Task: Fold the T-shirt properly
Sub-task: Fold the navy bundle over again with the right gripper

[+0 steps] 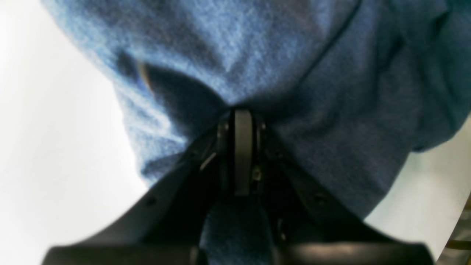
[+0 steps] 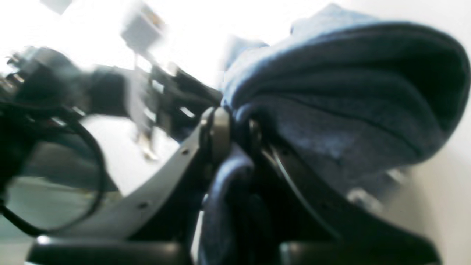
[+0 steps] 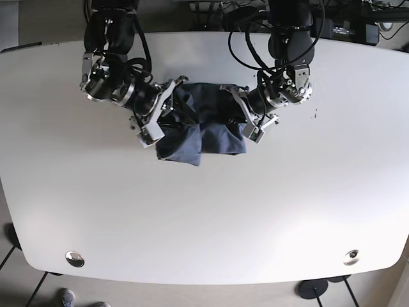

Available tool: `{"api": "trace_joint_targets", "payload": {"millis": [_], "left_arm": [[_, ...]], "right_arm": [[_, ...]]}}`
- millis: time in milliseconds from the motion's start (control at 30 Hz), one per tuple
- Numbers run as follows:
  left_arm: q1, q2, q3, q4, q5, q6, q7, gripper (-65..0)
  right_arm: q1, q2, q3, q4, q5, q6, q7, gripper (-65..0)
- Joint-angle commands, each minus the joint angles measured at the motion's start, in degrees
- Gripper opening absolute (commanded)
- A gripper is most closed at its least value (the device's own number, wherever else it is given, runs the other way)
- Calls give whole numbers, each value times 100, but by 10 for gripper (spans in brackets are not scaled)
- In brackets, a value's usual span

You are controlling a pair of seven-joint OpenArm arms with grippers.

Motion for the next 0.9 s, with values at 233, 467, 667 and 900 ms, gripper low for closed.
{"api": "trace_joint_targets", "payload": {"millis": [233,467,667,900], "left_arm": [[8,67,11,43,152,10,214,-650],[34,304,-42,641,152,2,205,-650],[52,524,-1079,2047,152,2,223,-650],[140,-478,-2785,2795,170,-25,223,-650]], "right_arm": [[473,268,-666,-1405,150,-571,1019,-534],[438,277,-797,-869,159,-835,975,-211],[552,356,-1140,-684,168,-835,975,-212],[684,339,-1993,-482,194,-1134,1010,-212]]}}
